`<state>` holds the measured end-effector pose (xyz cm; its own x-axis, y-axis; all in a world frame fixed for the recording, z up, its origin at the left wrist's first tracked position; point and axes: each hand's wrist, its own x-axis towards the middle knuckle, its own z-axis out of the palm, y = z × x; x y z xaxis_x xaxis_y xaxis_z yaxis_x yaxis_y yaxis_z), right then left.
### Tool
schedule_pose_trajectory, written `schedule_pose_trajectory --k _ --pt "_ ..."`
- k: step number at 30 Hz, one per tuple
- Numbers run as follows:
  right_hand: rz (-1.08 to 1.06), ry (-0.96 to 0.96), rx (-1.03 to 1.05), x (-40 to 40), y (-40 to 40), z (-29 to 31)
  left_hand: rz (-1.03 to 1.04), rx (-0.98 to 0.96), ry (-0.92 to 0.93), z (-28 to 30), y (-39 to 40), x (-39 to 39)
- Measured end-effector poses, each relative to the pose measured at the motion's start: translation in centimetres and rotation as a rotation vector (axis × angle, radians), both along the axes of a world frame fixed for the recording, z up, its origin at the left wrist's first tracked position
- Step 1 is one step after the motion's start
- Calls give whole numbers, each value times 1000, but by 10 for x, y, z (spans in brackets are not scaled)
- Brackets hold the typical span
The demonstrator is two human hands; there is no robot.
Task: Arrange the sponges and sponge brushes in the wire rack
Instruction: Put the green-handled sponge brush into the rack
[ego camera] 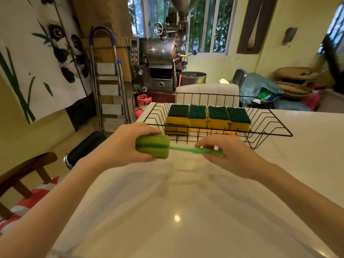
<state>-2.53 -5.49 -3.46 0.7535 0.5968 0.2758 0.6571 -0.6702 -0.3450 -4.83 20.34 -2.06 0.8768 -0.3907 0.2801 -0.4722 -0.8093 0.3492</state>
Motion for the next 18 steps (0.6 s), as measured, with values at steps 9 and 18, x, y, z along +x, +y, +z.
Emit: schedule_pose_trajectory --k 9,18 --pt "-132 -89 156 56 -36 37 -29 -52 -101 33 -38 72" --pt "-298 -70 181 118 -61 49 -63 -143 -49 38 -71 156"
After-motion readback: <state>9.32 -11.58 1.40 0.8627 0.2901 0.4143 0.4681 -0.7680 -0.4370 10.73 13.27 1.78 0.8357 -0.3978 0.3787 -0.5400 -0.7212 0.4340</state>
